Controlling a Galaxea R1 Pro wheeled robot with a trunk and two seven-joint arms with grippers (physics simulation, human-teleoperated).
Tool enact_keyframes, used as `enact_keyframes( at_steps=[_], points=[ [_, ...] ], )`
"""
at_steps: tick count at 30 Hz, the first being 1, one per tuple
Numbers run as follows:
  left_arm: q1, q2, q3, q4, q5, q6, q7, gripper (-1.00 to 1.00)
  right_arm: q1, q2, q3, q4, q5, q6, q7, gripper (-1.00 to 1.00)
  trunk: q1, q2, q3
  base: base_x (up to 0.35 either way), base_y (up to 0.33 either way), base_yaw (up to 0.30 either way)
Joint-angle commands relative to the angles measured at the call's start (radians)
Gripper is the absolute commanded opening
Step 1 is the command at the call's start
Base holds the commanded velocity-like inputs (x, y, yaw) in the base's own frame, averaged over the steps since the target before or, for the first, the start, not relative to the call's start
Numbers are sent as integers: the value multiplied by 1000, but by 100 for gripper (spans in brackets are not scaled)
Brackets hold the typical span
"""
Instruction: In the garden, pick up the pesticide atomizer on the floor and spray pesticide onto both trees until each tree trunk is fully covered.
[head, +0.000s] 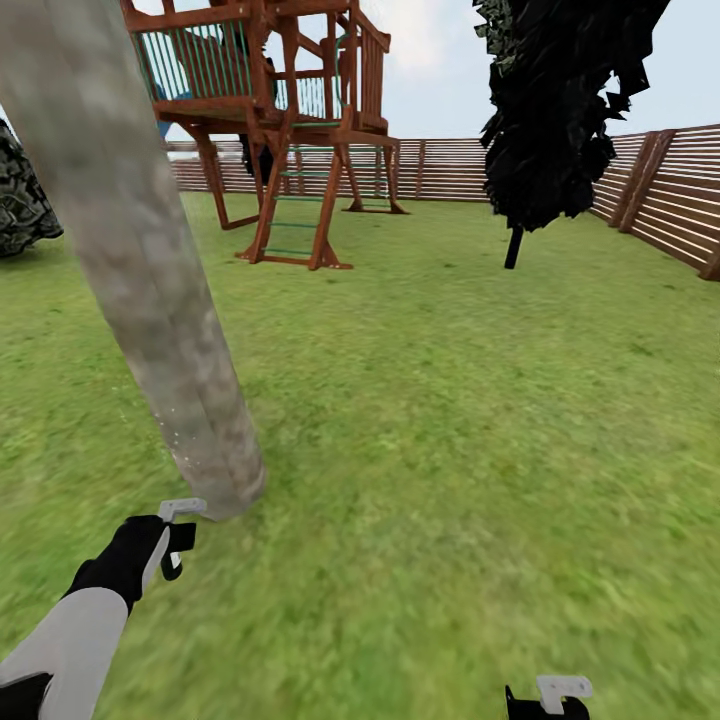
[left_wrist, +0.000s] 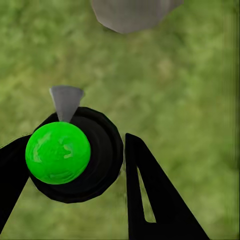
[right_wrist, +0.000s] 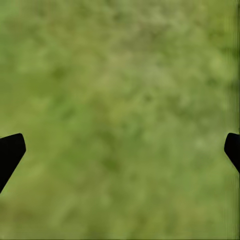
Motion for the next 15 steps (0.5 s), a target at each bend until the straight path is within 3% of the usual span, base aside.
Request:
enact_keyframes(
  at_steps=[1, 10, 15],
  points=[
    [-1, -1, 4, -2, -7, 4, -3, -100, -1, 0, -6, 2, 10, -4, -5, 100, 0, 0, -1, 85, -295, 179],
    [-1, -1, 4, -2, -6, 3, -1, -100, -1, 0, -6, 2, 11, -4, -5, 100, 0, 0, -1, 36, -294, 266],
    [0, -1, 5, -2, -7, 2, 1, -100, 0, -3, -6, 1, 11, -4, -5, 100, 0, 0, -1, 150, -295, 50]
  ],
)
